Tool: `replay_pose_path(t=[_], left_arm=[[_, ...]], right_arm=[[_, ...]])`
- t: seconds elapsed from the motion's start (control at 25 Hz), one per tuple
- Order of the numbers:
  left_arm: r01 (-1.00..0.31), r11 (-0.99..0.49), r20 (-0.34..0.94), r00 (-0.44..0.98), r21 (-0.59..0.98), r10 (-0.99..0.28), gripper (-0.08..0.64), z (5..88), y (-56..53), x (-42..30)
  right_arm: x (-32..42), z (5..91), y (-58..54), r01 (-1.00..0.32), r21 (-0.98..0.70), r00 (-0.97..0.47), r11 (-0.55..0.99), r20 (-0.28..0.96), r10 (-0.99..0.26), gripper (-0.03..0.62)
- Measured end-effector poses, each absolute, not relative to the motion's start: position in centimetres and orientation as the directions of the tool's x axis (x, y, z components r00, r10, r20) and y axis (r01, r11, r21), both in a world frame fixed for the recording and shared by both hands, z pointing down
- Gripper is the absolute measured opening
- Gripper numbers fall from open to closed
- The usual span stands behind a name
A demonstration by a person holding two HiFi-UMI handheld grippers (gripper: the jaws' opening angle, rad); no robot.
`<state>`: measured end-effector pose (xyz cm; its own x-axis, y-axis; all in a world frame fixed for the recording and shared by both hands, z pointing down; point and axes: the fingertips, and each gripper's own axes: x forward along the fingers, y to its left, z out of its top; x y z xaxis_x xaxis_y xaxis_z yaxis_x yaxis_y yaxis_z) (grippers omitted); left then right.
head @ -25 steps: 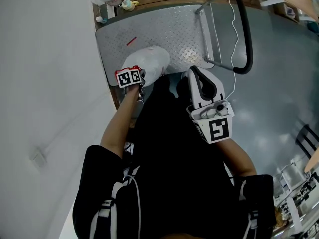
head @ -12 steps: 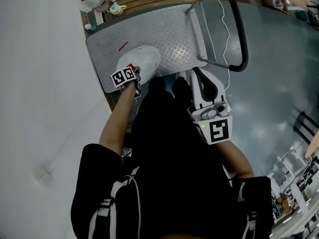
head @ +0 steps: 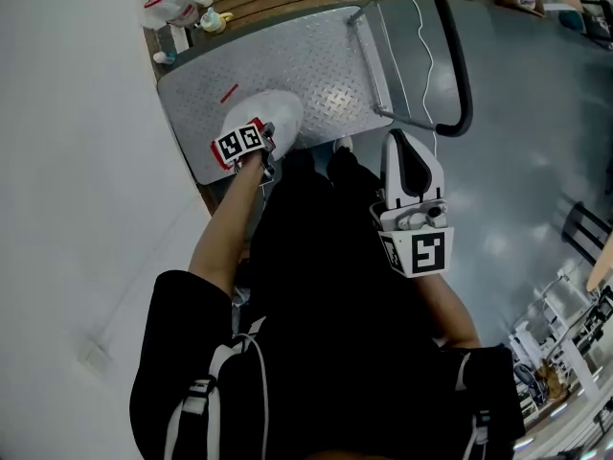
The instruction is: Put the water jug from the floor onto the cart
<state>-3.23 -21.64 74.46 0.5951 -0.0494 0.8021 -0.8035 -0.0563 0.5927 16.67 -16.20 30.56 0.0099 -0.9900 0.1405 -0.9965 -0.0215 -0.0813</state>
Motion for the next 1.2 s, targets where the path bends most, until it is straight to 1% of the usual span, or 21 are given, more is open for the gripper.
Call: replay_pose_path(t=[0.24,0.4,0.44,0.6,1.0,1.08,1.2], left_arm=[[-0.776,-0.134,0.781,0.624,0.616,-0.022,0.026,74.6,-21.6,-1.0],[-0.726,-0.152,0.734,0.680,0.671,-0.008,0.078,73.9,-22.1,0.8],[-0.715,-0.159,0.723,0.691,0.681,-0.006,0.113,73.6,-22.3,1.2],[-0.696,-0.169,0.704,0.710,0.698,-0.014,0.153,73.0,-22.9,1.7],[-0.692,-0.127,0.687,0.721,0.710,-0.086,0.155,70.6,-22.5,0.3],[-0.671,-0.152,0.662,0.741,0.726,-0.107,0.155,69.6,-22.3,0.3],[-0.615,-0.234,0.601,0.788,0.753,-0.135,0.155,67.2,-21.8,0.9]], right_arm=[[18.1,30.8,-16.0,-0.994,-0.094,0.042,-0.057,0.156,-0.987,0.019],[19.3,30.9,-15.7,-0.992,-0.089,0.071,-0.086,0.159,-0.985,0.018],[19.5,30.8,-15.6,-0.992,-0.086,0.075,-0.089,0.157,-0.985,0.018],[19.6,30.7,-15.3,-0.993,-0.082,0.076,-0.088,0.147,-0.986,0.018],[20.0,29.8,-15.7,-0.995,-0.095,0.033,-0.043,0.099,-0.995,0.018],[19.8,29.6,-15.8,-0.995,-0.098,0.013,-0.022,0.088,-0.996,0.019],[19.4,29.4,-16.0,-0.995,-0.101,-0.025,0.017,0.073,-0.997,0.018]])
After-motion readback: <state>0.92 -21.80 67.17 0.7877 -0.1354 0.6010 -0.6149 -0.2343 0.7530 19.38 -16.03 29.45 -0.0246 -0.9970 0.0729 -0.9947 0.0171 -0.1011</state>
